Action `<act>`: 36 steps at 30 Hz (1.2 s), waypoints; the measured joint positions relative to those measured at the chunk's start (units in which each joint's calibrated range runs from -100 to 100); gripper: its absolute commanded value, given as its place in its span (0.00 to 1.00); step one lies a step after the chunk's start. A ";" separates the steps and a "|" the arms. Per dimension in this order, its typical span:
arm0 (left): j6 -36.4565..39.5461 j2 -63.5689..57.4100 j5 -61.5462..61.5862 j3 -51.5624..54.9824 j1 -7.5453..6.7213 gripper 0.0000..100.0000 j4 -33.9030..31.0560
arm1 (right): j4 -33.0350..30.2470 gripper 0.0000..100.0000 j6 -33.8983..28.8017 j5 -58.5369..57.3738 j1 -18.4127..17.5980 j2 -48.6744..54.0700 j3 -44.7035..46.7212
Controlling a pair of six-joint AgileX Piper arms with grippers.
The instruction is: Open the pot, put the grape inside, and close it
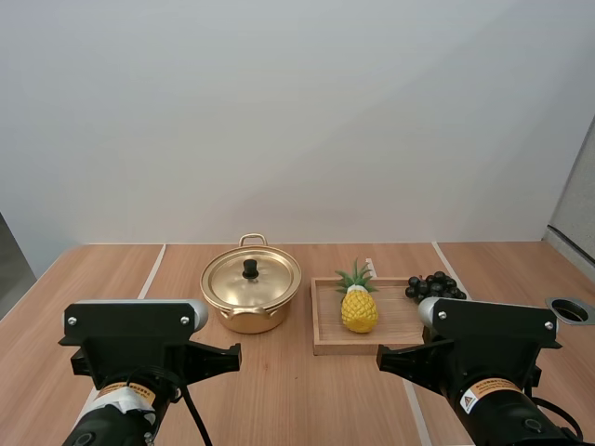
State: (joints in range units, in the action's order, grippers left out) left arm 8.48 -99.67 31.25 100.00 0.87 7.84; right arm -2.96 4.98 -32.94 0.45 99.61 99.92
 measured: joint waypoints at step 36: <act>-13.68 -0.14 -53.76 -3.30 0.00 0.02 -4.24 | -13.68 0.00 13.11 50.34 0.00 0.15 -8.59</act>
State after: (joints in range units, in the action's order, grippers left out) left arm -5.20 -99.81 -22.51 96.70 0.87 3.59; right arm -16.64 18.08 17.40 0.45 99.76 91.33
